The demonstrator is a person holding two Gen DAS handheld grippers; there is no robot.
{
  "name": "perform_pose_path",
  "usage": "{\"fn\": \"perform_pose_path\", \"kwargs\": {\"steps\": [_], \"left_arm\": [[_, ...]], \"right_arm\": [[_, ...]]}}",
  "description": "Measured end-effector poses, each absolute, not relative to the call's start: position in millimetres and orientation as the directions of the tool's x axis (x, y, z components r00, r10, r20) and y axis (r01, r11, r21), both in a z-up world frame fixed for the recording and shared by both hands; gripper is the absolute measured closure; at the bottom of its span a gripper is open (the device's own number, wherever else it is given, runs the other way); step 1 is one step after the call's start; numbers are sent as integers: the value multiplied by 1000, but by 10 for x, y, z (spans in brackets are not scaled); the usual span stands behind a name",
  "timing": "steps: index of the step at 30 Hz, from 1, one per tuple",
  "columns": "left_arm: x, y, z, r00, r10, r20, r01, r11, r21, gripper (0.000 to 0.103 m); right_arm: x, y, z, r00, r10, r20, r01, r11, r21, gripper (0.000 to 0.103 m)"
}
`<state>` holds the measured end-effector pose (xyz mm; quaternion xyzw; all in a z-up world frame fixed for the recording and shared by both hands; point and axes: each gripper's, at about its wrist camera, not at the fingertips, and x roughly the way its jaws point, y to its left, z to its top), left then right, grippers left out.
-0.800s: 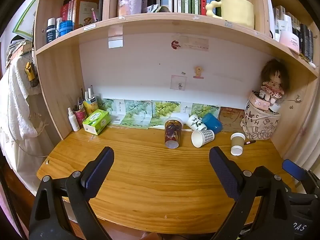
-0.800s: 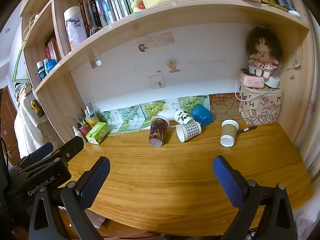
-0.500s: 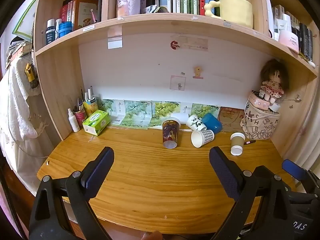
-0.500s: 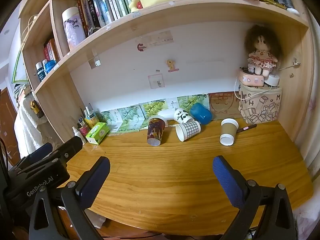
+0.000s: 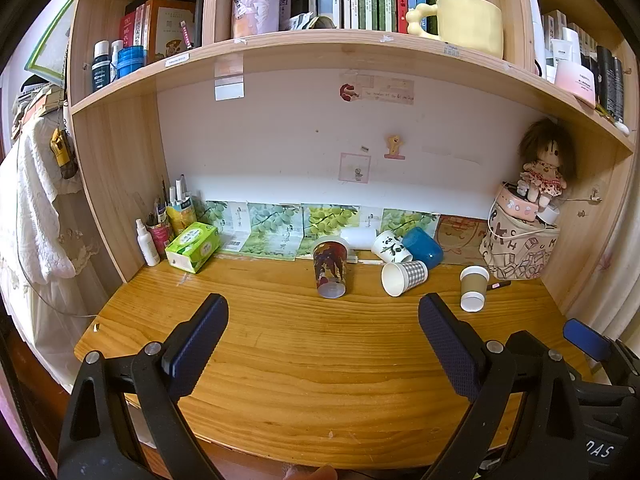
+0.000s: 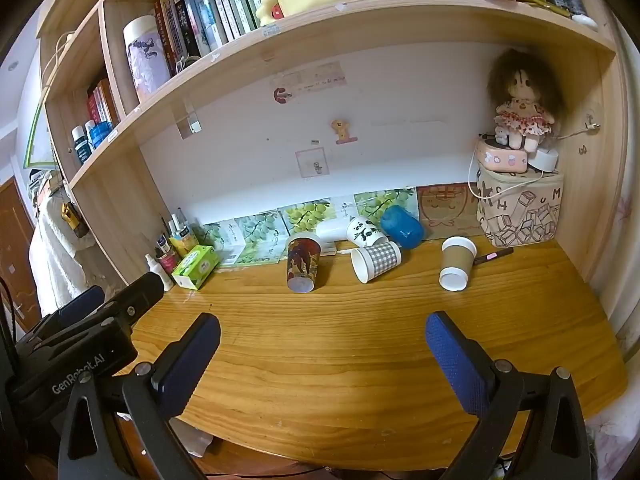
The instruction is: Flip cup upright
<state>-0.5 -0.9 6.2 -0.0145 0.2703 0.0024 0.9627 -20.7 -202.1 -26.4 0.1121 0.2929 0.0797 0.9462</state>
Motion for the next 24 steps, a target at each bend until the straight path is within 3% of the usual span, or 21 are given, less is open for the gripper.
{"fn": "perform_pose_path", "kwargs": {"steps": [24], "left_arm": [[-49, -47, 43, 845, 0, -534, -12, 1000, -19, 7]], "right_arm": [[-236, -2040, -281, 809, 225, -543, -86, 959, 269, 0]]}}
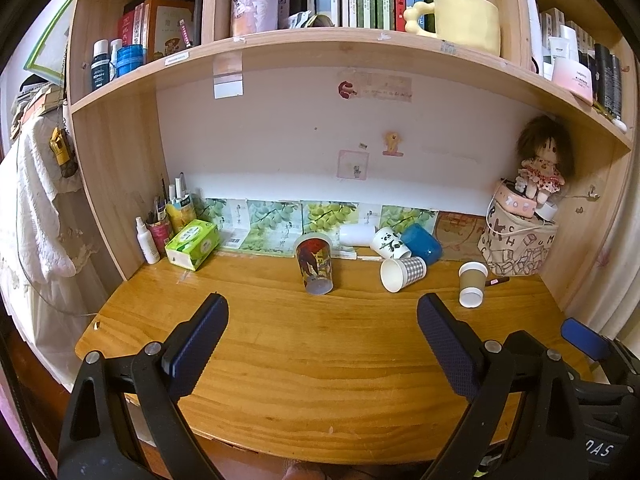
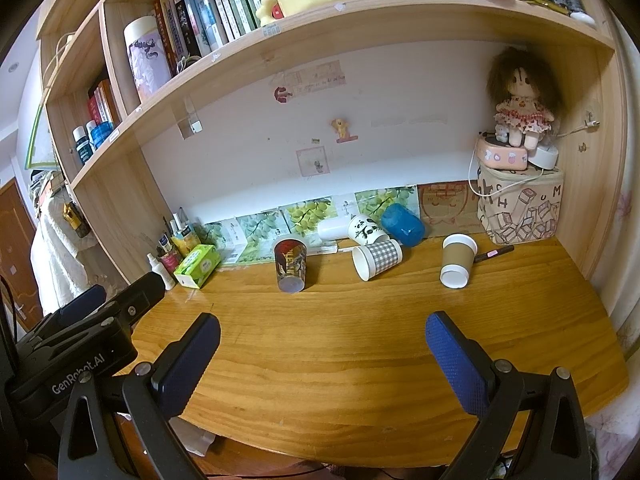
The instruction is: Flip cup upright
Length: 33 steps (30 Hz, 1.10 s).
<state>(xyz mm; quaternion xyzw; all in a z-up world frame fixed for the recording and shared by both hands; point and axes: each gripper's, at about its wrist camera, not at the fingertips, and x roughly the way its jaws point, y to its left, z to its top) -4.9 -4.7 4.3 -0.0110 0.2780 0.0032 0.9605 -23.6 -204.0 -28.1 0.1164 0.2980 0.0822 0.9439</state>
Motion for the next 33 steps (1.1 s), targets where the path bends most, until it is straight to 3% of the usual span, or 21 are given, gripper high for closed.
{"fn": "perform_pose_path", "kwargs": {"steps": [15, 33], "left_arm": [[-111, -14, -150, 783, 15, -621, -37, 999, -23, 7], [-57, -185, -159, 759, 6, -651, 7, 1000, 17, 7]], "right_arm": [[-296, -2001, -392, 762, 234, -604, -72, 957, 280, 0], [-303, -2137, -438, 757, 245, -606, -45, 945, 325, 0]]}}
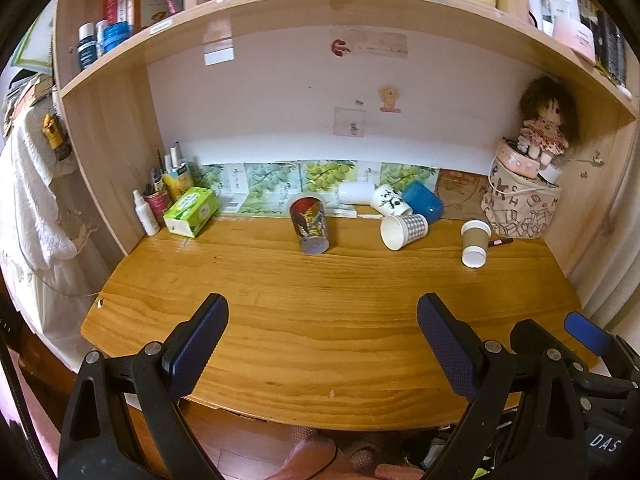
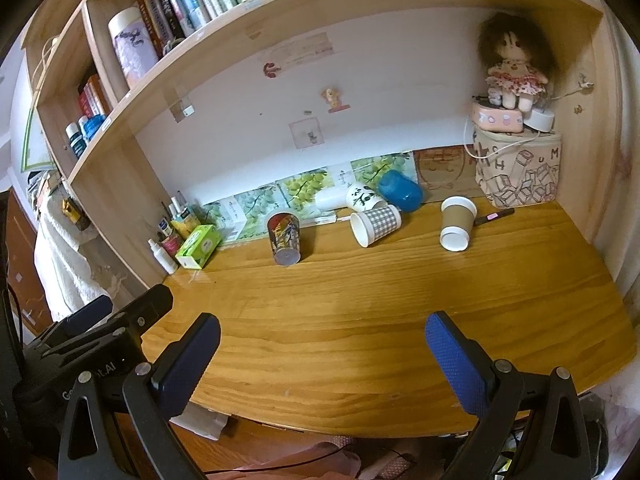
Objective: Flip cup upright
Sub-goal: 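Move the right tool toward the tipped grey-checkered paper cup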
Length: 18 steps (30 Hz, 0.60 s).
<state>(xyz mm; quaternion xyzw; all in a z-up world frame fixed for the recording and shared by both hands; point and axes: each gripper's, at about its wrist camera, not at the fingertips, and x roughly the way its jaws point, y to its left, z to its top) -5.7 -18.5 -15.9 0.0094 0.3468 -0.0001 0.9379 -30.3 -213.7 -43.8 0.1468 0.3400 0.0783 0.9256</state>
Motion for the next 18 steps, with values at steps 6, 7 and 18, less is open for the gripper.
{"fn": "perform_pose_path", "kwargs": {"steps": [6, 7, 18], "left_arm": [[60, -288, -230, 714, -25, -699, 51, 999, 16, 7], [83, -297, -244, 705, -26, -709, 52, 998, 16, 7], [502, -450, -589, 521, -69, -851, 66, 997, -40, 7]], "right_arm": [[-271, -2271, -500, 746, 230, -625, 2, 938, 348, 0], [-259, -2280, -510, 742, 230, -629, 7, 937, 350, 0], [-161, -2539, -733, 686, 215, -695, 115, 911, 396, 0]]}}
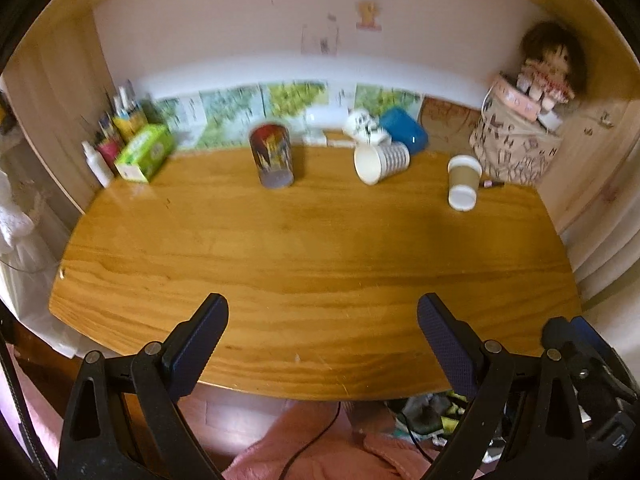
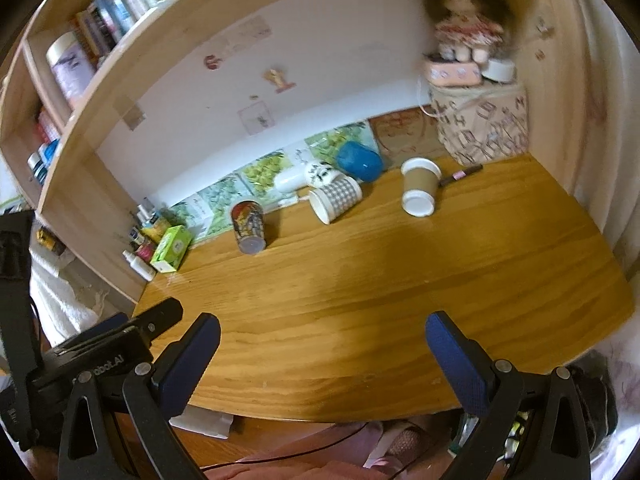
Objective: Flip cup upright
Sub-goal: 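Move the right tool toward the tipped grey-checkered paper cup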
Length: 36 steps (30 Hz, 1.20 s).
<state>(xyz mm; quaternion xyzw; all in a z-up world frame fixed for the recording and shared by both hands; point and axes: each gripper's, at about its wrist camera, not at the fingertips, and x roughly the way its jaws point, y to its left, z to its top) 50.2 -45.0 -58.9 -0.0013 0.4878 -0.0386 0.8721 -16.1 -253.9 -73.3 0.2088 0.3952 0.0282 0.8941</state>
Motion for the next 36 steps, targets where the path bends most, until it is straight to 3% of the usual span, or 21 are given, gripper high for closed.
{"fn": "perform_pose_path", "kwargs": {"steps": [13, 23, 29, 36], "left_arm": [[1143, -496, -881, 355, -79, -932, 84, 995, -52, 7], [1637, -269, -953, 312, -142, -939, 39, 990, -136, 7], [1810, -154, -979, 315, -188, -930, 40, 982, -185, 7], [1982, -11, -1033, 315, -236, -919, 37, 971, -237, 7]], "right_arm": [[344, -2770, -787, 676, 158, -720, 157, 924, 350, 0], [1108, -2621, -476, 744, 225, -629, -96, 968, 233, 0], [1573, -2365, -453, 752, 290, -592, -319, 946, 60, 0], [2015, -2043, -737, 721, 290, -630, -495, 851, -175, 0]]}}
